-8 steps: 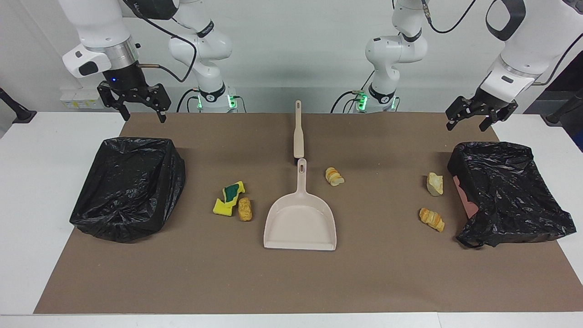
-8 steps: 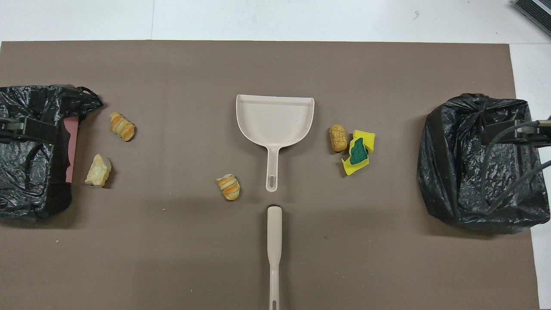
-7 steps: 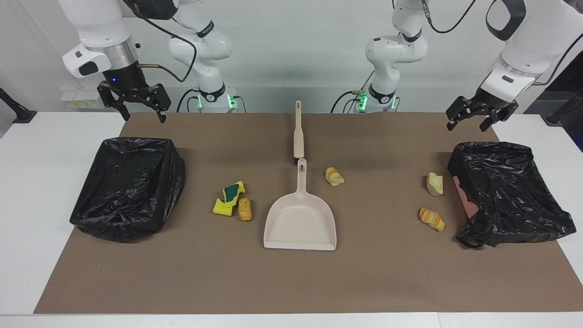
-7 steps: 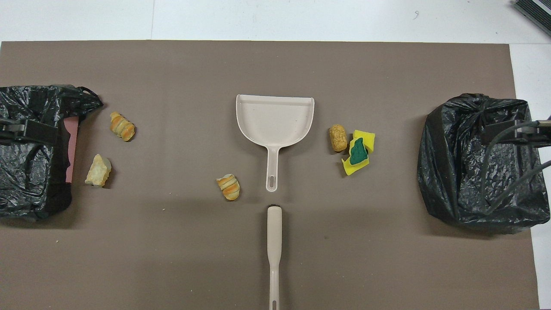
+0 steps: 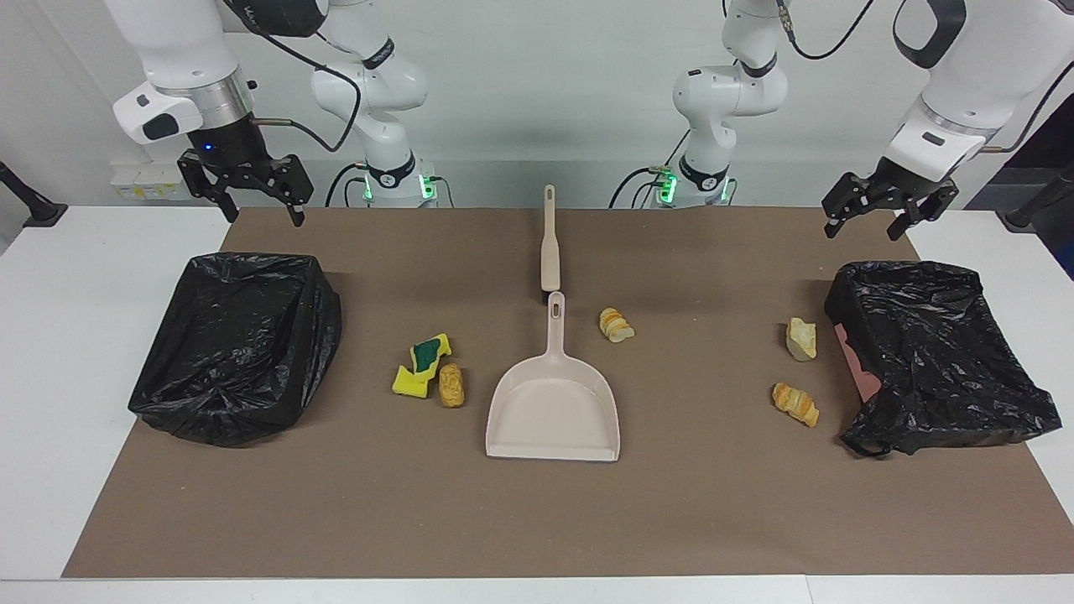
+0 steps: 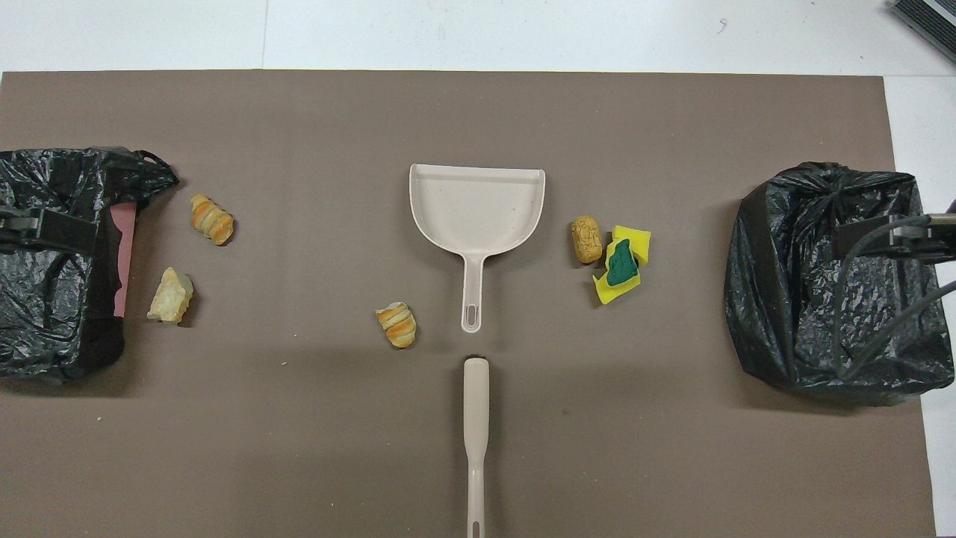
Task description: Sweep and dump trash in bin
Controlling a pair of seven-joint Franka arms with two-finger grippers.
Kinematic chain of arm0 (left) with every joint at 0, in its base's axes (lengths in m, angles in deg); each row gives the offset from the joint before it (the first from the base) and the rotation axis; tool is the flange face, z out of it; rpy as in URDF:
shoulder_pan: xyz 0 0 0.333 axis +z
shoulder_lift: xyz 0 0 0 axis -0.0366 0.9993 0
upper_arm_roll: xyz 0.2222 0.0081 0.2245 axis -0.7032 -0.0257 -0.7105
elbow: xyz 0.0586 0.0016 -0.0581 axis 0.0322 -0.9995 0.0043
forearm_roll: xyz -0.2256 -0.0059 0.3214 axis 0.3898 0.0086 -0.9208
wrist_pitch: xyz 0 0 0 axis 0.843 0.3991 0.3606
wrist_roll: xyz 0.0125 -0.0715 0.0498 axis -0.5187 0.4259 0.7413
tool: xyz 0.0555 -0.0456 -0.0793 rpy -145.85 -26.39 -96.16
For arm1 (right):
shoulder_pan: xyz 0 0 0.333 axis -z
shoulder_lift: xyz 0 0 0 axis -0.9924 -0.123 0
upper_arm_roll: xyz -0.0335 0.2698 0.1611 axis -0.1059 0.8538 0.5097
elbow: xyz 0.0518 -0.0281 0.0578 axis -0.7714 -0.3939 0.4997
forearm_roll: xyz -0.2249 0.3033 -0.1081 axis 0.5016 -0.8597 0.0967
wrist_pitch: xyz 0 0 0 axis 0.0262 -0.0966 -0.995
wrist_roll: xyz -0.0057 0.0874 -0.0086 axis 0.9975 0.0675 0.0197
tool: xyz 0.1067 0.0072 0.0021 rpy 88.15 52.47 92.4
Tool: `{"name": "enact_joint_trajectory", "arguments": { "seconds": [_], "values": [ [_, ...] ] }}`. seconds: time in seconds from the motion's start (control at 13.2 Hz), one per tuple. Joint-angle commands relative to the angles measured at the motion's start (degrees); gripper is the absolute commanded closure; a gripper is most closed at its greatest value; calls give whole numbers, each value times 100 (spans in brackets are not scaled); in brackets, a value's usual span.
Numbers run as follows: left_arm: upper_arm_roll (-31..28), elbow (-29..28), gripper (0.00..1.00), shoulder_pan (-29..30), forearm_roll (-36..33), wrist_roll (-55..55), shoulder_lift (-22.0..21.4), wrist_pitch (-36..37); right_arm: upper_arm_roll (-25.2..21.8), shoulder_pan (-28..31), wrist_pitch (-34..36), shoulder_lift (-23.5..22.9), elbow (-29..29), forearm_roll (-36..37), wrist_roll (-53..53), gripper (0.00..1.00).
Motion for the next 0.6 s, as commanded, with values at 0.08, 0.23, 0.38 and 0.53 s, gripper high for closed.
{"name": "enact_joint_trajectory", "arguments": {
  "seconds": [0.08,0.23,0.38,0.53],
  "values": [
    [-16,-148,0,-325,-67,-47,-12,65,-10,11,57,126,-131,-147,-150,0],
    [-16,-368,0,-579,-58,-4,-39,-75,-10,11,92,144,-140,-147,-141,0],
    [-8,-648,0,-791,-49,23,-74,-206,-10,11,75,144,-140,-182,-141,0],
    [1,-1096,0,-1045,-6,32,-258,-487,-19,11,75,135,-131,-314,-159,0]
  ]
}}
